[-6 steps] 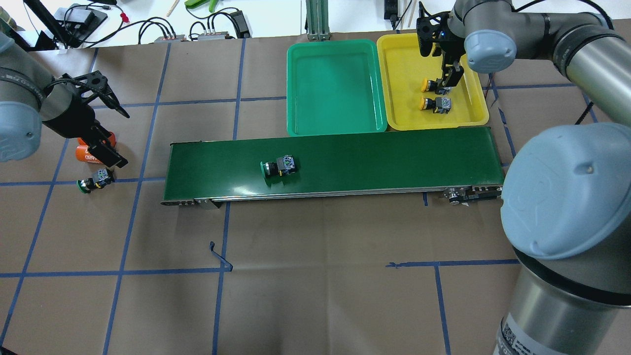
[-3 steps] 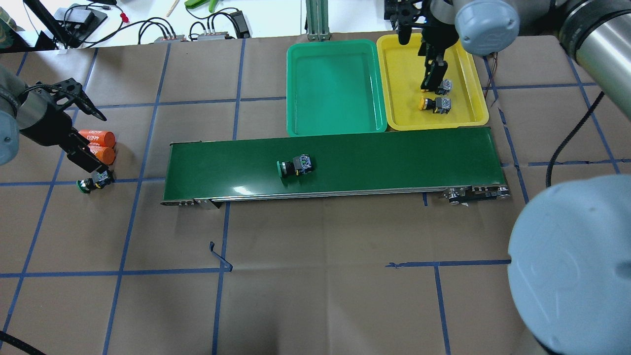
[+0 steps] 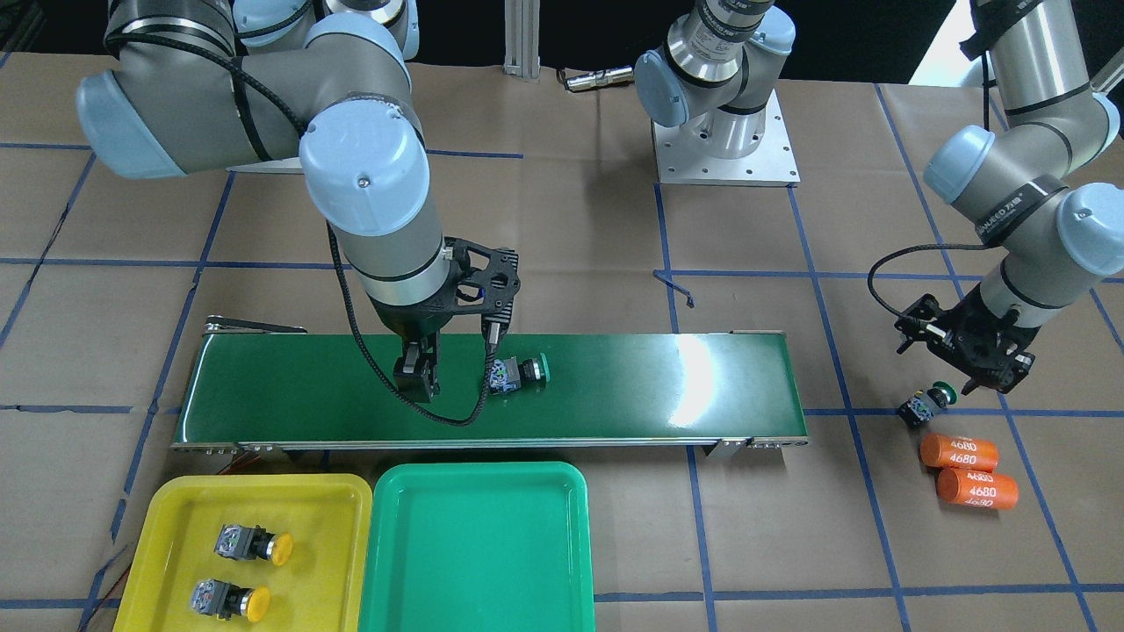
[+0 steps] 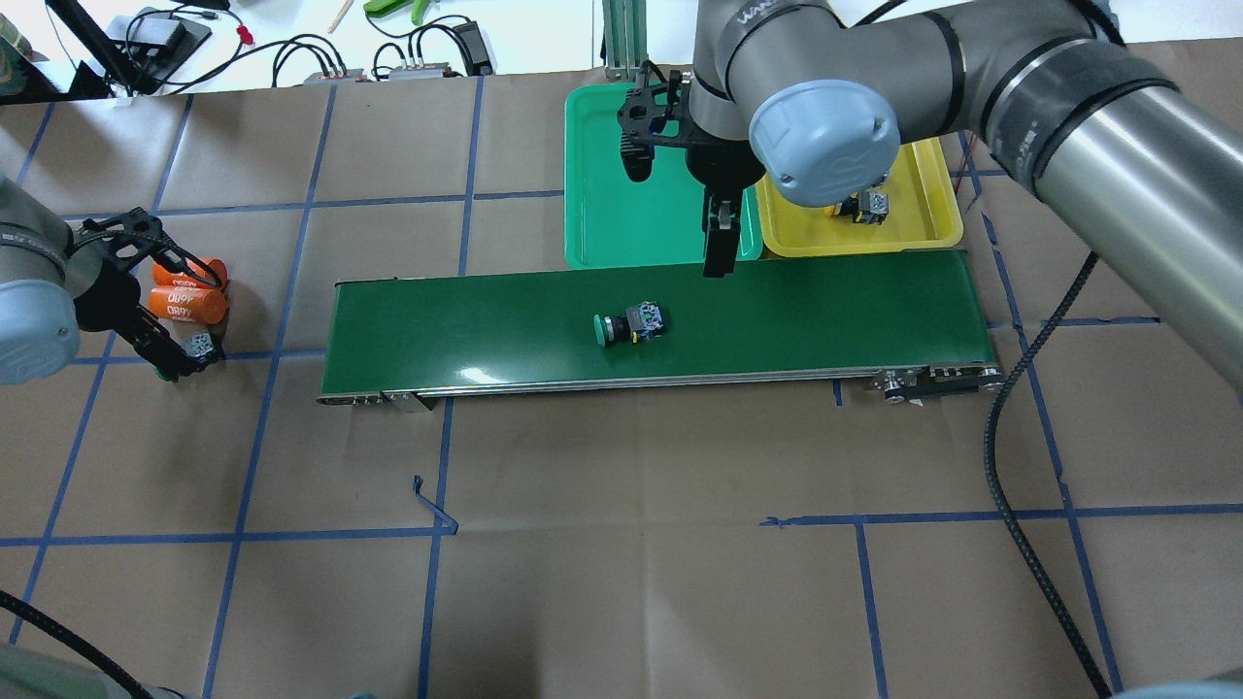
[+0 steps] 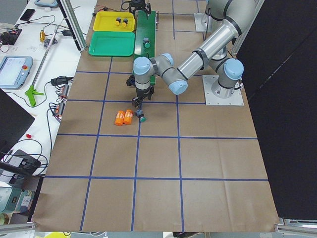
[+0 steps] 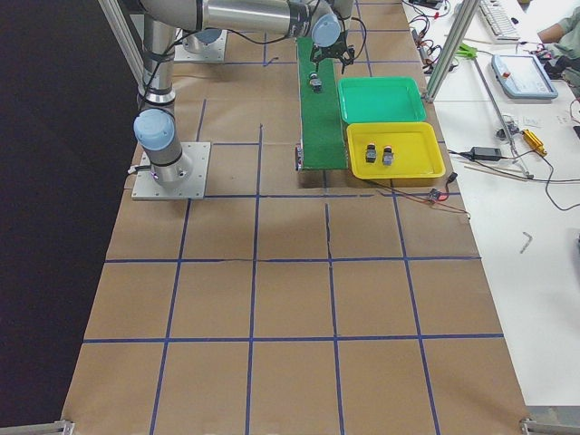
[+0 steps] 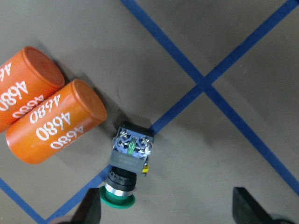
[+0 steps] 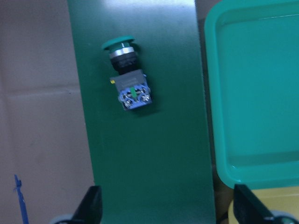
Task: Sort buttons by color to trays
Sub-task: 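Lower left gripper to a green button while right moves over belt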
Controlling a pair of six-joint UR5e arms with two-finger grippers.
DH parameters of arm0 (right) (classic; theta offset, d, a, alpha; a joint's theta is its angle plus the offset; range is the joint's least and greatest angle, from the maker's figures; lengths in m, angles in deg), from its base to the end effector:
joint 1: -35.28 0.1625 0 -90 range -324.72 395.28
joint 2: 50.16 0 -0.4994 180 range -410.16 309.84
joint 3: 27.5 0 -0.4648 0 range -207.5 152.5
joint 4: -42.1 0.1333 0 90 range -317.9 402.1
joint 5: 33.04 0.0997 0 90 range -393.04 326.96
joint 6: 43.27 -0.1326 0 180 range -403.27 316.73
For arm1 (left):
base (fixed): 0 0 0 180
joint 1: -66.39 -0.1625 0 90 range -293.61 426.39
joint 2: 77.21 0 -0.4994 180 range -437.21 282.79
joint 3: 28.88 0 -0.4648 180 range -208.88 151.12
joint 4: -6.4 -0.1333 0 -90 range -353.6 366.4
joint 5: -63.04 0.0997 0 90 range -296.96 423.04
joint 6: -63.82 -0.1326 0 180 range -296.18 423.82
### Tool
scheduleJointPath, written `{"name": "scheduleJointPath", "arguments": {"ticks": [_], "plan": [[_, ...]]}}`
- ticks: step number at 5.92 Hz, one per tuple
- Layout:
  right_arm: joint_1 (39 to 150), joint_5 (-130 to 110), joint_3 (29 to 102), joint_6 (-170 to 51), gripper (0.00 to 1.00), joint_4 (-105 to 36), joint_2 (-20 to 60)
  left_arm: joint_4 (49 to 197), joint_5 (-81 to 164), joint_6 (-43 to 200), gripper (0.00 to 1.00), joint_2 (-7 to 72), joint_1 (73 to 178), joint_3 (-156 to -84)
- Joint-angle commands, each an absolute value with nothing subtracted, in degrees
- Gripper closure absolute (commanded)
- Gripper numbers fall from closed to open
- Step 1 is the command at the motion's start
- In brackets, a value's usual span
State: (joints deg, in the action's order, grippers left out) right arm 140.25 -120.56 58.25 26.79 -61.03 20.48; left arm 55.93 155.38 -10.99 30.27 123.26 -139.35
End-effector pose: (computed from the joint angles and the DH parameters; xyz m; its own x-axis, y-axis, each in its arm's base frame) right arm 0.3176 -0.6494 0.3767 -0.0866 -0.9951 -0.0472 -0.9957 0.0880 -0.0289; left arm 0.2328 -0.5907 0.2250 -0.7459 0.6639 -0.0531 0.6635 0.7477 0.0278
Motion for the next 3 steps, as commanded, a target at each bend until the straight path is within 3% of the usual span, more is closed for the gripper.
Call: {"name": "scheduleJointPath", "arguments": {"ticks": [1,3], "plan": [[141.5,-120.1,65.0,26.9,0.00,-68.1,20.9,51.8,155.3,-11.0,0.01,34.2,121.4,-139.6],[141.2,-120.6,75.0,34.0,0.00,-87.9,20.2,51.8,155.3,-10.3,0.01,36.9,121.8,-139.1]]}}
